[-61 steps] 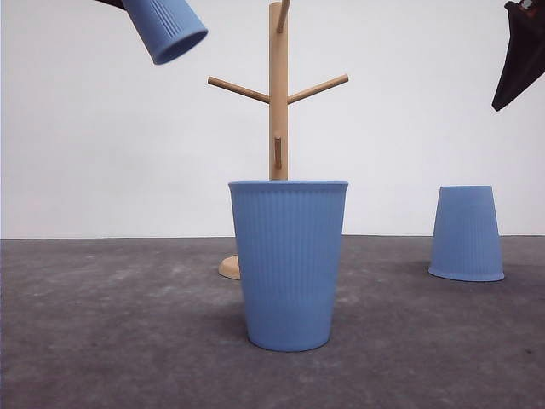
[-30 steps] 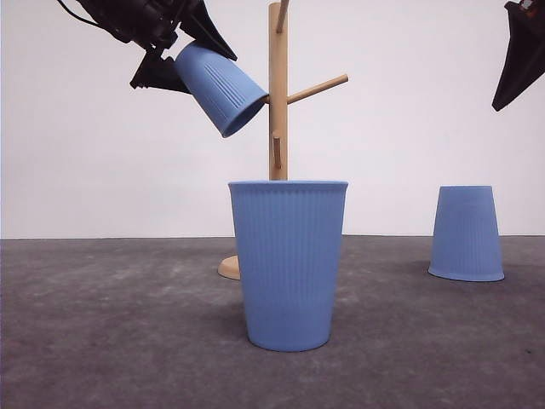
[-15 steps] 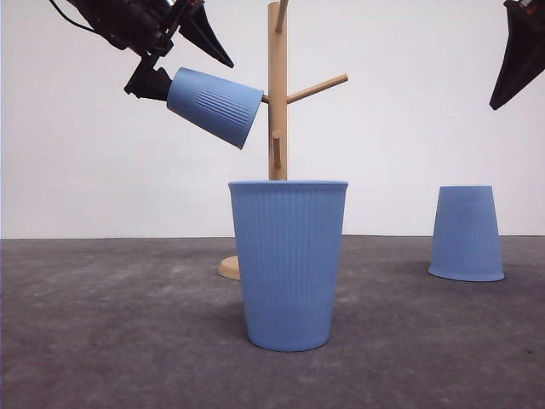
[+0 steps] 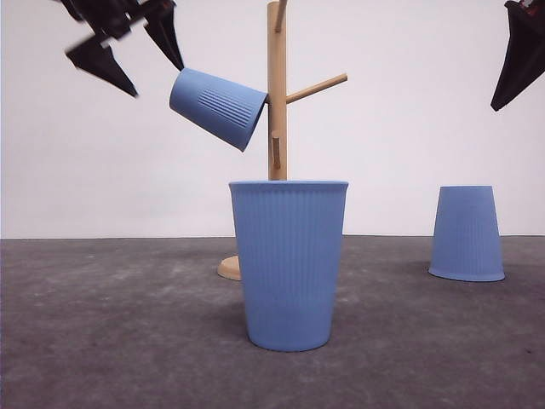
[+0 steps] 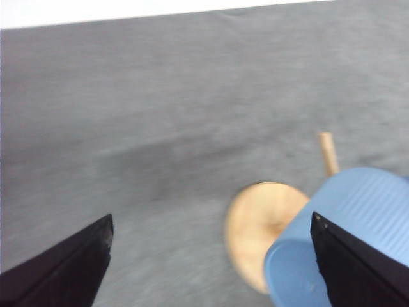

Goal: Place three cups

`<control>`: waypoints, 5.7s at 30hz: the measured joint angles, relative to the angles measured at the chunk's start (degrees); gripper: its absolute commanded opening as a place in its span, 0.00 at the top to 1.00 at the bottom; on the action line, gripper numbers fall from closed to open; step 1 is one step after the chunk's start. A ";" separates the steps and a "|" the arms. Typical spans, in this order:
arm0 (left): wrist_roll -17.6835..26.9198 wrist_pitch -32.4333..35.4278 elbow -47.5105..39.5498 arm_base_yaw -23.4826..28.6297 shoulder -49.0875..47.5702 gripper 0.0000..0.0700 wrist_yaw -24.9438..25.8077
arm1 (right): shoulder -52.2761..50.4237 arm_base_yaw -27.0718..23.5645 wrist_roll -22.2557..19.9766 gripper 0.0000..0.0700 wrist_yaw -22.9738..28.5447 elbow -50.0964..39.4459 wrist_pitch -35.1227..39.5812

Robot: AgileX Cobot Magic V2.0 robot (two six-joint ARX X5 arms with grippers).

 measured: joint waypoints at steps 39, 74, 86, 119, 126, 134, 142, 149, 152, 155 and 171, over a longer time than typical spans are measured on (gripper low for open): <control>-2.40 -14.04 -43.18 -4.80 -34.99 0.21 -30.91 | 32.88 1.09 -0.22 0.06 0.33 10.81 20.90; -2.66 -2.51 -71.84 -4.84 -57.07 0.21 -19.30 | 37.94 -0.11 1.39 0.62 -12.53 20.14 16.39; -2.60 -0.06 -71.84 -4.84 -57.07 0.21 -19.28 | 37.94 -3.72 13.01 0.62 -32.95 36.91 17.56; -2.60 -0.06 -71.84 -4.84 -57.07 0.21 -18.89 | 40.19 8.64 12.14 0.11 -23.03 40.63 15.64; -2.62 0.06 -71.84 -4.84 -57.07 0.21 -14.95 | 40.01 8.04 11.89 0.11 -22.49 40.63 16.58; -3.60 4.53 -71.84 -6.14 -56.83 0.21 -5.54 | 32.05 6.04 5.00 0.11 -17.11 40.65 4.24; -5.56 8.88 -71.84 -13.81 -52.62 0.21 -4.00 | 22.31 5.33 -6.06 0.11 -5.69 41.07 -12.74; -6.82 13.73 -71.84 -21.19 -44.10 0.21 -3.96 | 17.07 6.81 -9.00 0.11 -5.47 38.97 -22.06; -6.97 16.09 -71.84 -24.04 -40.19 0.21 -3.93 | 14.59 7.69 -9.21 0.11 -5.53 36.18 -22.77; -7.23 18.87 -71.84 -26.13 -36.72 0.21 -3.94 | 11.84 8.62 -9.40 0.11 -5.56 31.79 -23.16; -9.98 26.64 -71.86 -31.43 -26.00 0.36 -5.90 | 0.55 14.65 -6.70 0.11 -5.51 8.84 -22.22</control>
